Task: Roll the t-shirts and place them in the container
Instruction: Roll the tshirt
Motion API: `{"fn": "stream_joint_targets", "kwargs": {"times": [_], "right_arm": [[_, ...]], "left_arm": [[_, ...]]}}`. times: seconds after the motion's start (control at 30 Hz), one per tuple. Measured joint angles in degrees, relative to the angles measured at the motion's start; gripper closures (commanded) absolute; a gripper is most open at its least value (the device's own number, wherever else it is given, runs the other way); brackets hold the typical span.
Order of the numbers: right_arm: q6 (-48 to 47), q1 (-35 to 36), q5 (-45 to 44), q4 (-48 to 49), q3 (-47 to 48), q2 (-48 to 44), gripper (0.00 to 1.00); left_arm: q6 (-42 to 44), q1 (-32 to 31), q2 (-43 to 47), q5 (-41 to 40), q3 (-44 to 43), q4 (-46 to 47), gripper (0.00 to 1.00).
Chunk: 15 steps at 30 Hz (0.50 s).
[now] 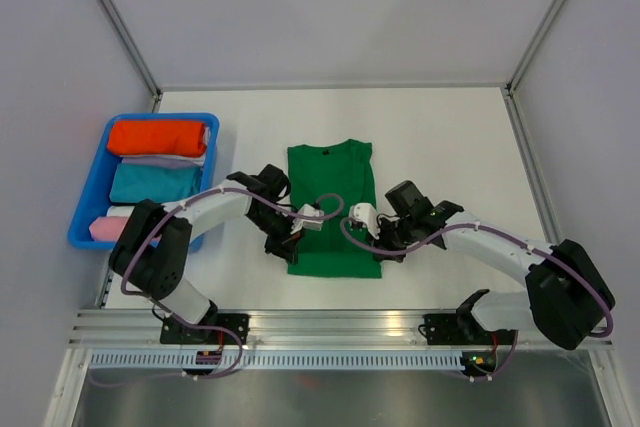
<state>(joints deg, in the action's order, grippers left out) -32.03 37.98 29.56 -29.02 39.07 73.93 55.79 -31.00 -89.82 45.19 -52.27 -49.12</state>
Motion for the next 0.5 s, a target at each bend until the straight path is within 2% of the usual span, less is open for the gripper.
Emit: {"fn": "stream_joint_targets", "kwargs": {"times": [0.1,0.27,0.37,0.4,0.47,0.5], "right_arm": [[2.5,-2.3,-0.4,2.6,0.5,1.3,0.95],[6.7,-3.8,-3.2,5.3,0.8,3.0,0.64],[9.5,-4.4,-6.0,5.6,1.5,3.2,0.57],[10.9,-4.7,-7.1,5.7,1.9,3.0,0.57],[14.0,-4.9,-9.2,6.6,2.5,1.7,0.57],[15.7,-5.0,-10.0,7.3,2.5,0.2,0.57]], "left_arm": [[0.0,0.7,-2.7,-0.6,-1.0,0.7,0.91],[0.1,0.7,-6.6,-2.6,-3.5,1.4,0.81],[0.1,1.0,-8.8,-3.6,-5.2,1.5,0.69],[0.1,1.2,-9.2,-4.1,-5.6,1.6,0.61],[0.1,1.4,-9.6,-4.7,-6.3,1.6,0.53],[0.0,1.5,-9.7,-4.9,-6.6,1.6,0.46]]}}
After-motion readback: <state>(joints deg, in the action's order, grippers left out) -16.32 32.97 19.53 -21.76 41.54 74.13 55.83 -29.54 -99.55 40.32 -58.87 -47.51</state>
